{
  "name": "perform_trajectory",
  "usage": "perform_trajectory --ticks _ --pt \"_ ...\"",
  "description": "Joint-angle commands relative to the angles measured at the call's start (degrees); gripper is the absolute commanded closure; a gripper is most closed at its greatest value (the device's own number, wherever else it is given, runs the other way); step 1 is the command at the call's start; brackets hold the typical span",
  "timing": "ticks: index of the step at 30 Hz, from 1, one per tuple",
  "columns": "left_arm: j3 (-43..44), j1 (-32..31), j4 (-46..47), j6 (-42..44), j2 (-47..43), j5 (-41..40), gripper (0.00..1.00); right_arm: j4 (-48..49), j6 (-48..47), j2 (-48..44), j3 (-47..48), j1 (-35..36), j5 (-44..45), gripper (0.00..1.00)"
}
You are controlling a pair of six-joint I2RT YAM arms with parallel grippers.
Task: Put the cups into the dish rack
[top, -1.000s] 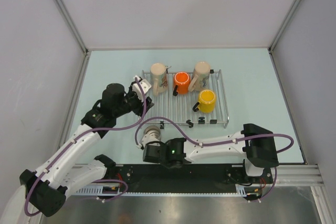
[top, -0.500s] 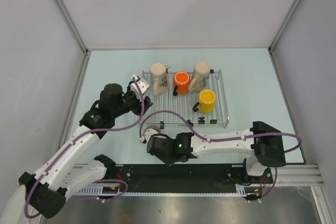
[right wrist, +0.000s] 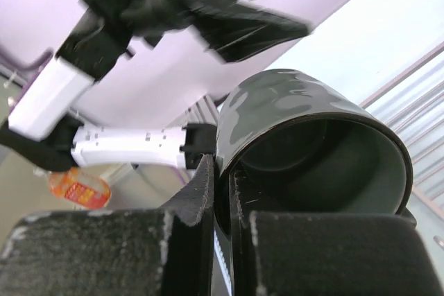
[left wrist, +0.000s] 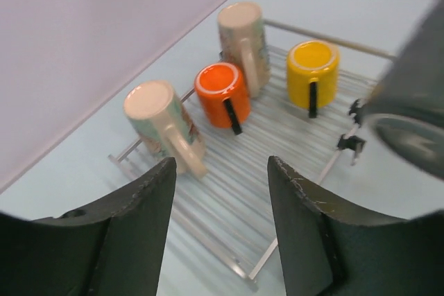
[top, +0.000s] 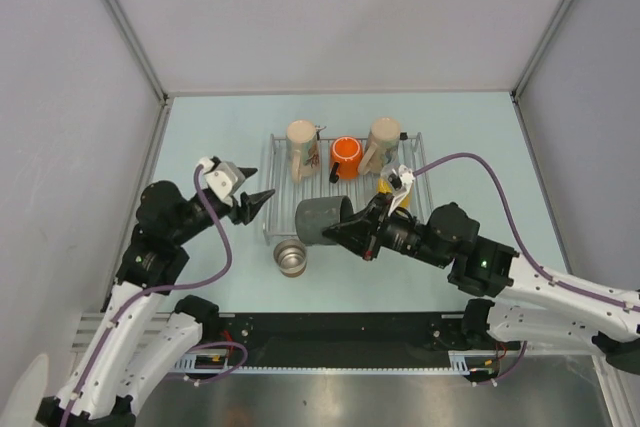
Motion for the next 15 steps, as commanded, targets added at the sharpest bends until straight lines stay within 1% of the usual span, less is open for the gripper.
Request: perform_trajectory --ticks 1,2,3,4,5,6,7,8,9,11,12,13,15 --pt "-1.96 1.11 2.73 0.54 -3.06 12.73 0.42 16.64 5.79 -0.15 -2.93 -6.72 -8.88 1.00" --pt "-2.40 1.11 2.73 0.63 -3.59 13.72 0.45 18.48 6.75 -0.06 -3.29 -7.87 -11.67 1.00" --pt "-2.84 1.11 3.60 0.63 -3.85 14.77 0.51 23.89 9.46 0.12 -3.90 -9.19 -13.09 1.00" --pt "-4.41 1.20 4.56 1.33 -4.20 18.44 0.53 27.08 10.96 0.55 -5.56 -10.42 -14.50 1.00" --pt "-5.47 1.20 5.53 1.69 -4.73 20.13 0.53 30.25 12.37 1.69 -6.10 -12.52 -17.04 1.00" --pt "-6.61 1.20 8.76 1.51 -4.91 21.88 0.53 35.76 15.00 2.57 -6.62 -13.50 -17.93 1.00" --pt "-8.71 1.20 10.18 1.60 -5.08 23.99 0.53 38.08 16.24 3.27 -7.15 -14.47 -18.81 1.00" --pt "-9.60 1.29 11.59 1.69 -5.09 24.71 0.52 40.28 17.99 4.85 -7.59 -16.83 -20.56 1.00" --pt "-10.13 1.29 13.60 1.43 -4.82 24.80 0.51 45.69 19.40 5.56 -7.94 -17.89 -21.53 1.00" --pt "-11.10 2.08 14.15 1.60 -3.77 26.98 0.51 50.03 24.58 6.88 -8.04 -22.01 -24.77 1.00" --pt "-11.28 2.60 16.41 1.34 -2.11 27.96 0.49 53.88 26.17 7.76 -8.12 -23.25 -25.49 1.00" --pt "-11.02 3.65 17.13 0.29 -0.71 29.53 0.48 55.66 28.79 8.29 -8.12 -24.05 -26.11 1.00" --pt "-9.97 5.06 17.75 -0.33 2.28 37.34 0.38 58.05 29.96 9.69 -7.16 -25.11 -26.81 1.00"
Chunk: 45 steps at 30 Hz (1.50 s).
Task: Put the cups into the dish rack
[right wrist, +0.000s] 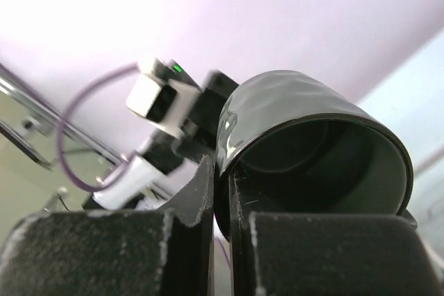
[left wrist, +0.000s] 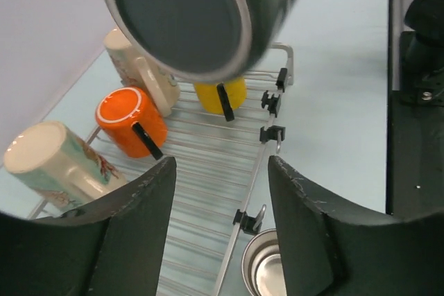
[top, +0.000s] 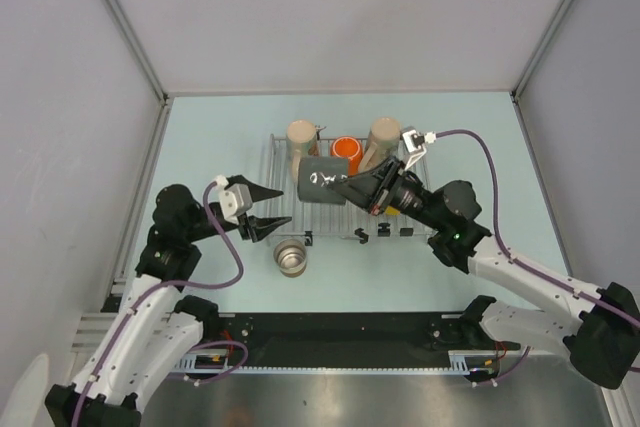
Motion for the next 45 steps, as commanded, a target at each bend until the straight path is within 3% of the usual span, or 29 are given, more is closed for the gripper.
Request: perform_trajectory --ticks 1,2,3,5,9,19,27,32,39,45 --pt "2.71 3.99 6.80 -1.53 7.68 15.74 0.33 21.92 9.22 1.11 2.79 -2.58 -5.35 1.00" --pt "3.51 4.26 6.63 -1.80 9.45 20.90 0.12 24.01 9.84 1.81 3.05 -2.58 -5.79 1.00" --pt "4.47 4.53 5.93 -1.80 11.47 22.35 0.05 25.34 10.62 3.21 3.31 -2.67 -6.06 1.00" --pt "6.85 4.62 3.92 -0.49 15.87 23.59 0.00 29.11 12.55 4.62 3.32 -2.75 -6.32 1.00" --pt "6.42 4.71 7.23 0.31 17.12 24.29 0.00 36.06 16.07 8.13 2.79 -2.93 -6.59 1.00" --pt "-0.53 4.62 34.21 -19.37 15.36 23.24 0.00 52.50 23.11 19.29 1.29 -2.84 -5.45 1.00" --pt "-0.88 4.53 40.29 -24.48 19.84 25.17 0.07 53.04 22.23 24.05 6.21 0.50 -5.27 1.00" --pt "-1.85 4.53 42.49 -25.18 19.05 23.85 0.00 53.04 22.58 25.28 8.85 1.73 -5.53 1.00" --pt "-1.41 4.35 41.70 -26.23 20.46 25.88 0.07 53.13 23.11 24.23 10.87 1.03 -6.41 1.00" --pt "-2.55 4.35 42.66 -27.38 18.97 24.47 0.00 52.95 23.20 20.45 11.05 -1.26 -6.94 1.00"
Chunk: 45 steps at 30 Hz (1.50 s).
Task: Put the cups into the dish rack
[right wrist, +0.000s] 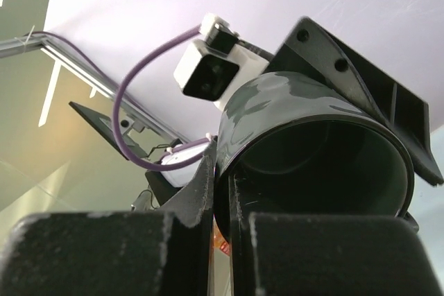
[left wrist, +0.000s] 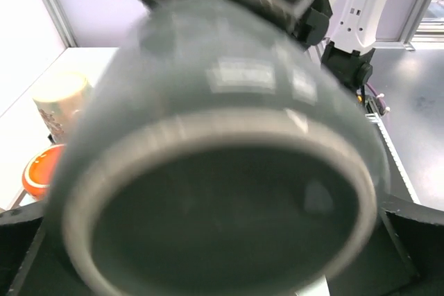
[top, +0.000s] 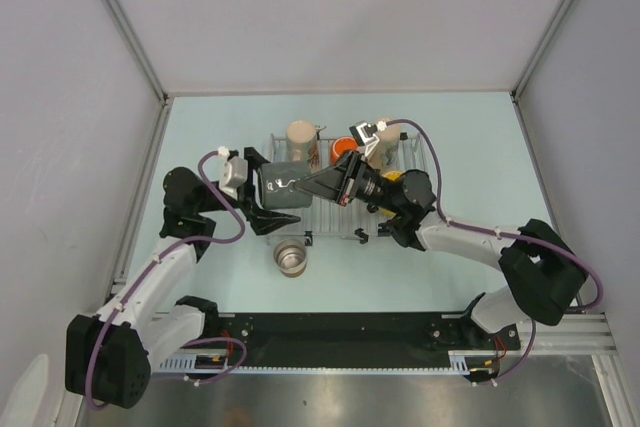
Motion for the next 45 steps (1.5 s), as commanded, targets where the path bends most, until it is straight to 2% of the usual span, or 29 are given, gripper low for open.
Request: perform_trajectory --ticks 1,8,12,20,26,30,32,41,45 --pt "-0.85 -0.34 2.10 -1.59 -1.17 2.11 0.00 21.63 0.95 -5.74 4.69 -1.78 1.08 1.00" --pt "0.65 -0.34 2.35 -4.30 1.91 0.87 0.00 21.54 1.30 -6.53 5.04 -2.23 0.47 1.00" --pt "0.03 -0.34 10.42 -9.57 3.14 -0.44 0.01 21.63 0.78 -5.74 4.69 -1.88 1.08 1.00" --pt "1.27 -0.43 20.36 -20.65 5.07 -4.04 0.01 21.80 -0.19 -3.98 4.95 -0.47 2.31 1.00" --pt "1.62 -0.78 31.35 -29.96 8.58 -4.31 0.08 21.80 -0.63 -2.40 6.09 0.76 3.11 1.00" --pt "1.18 -0.87 40.91 -35.94 11.74 -3.34 0.19 21.80 -0.89 -2.49 6.01 1.03 3.37 1.00" --pt "1.44 -0.87 41.30 -37.01 12.37 -2.99 0.24 21.80 -1.24 -2.57 6.10 1.20 3.46 1.00" --pt "1.79 -0.87 41.82 -36.92 12.02 -2.81 0.62 21.80 -1.51 -3.54 4.95 1.29 4.51 1.00" --pt "2.06 -0.78 41.82 -36.92 11.49 -2.99 0.71 21.80 -1.42 -3.28 4.78 1.64 4.77 1.00"
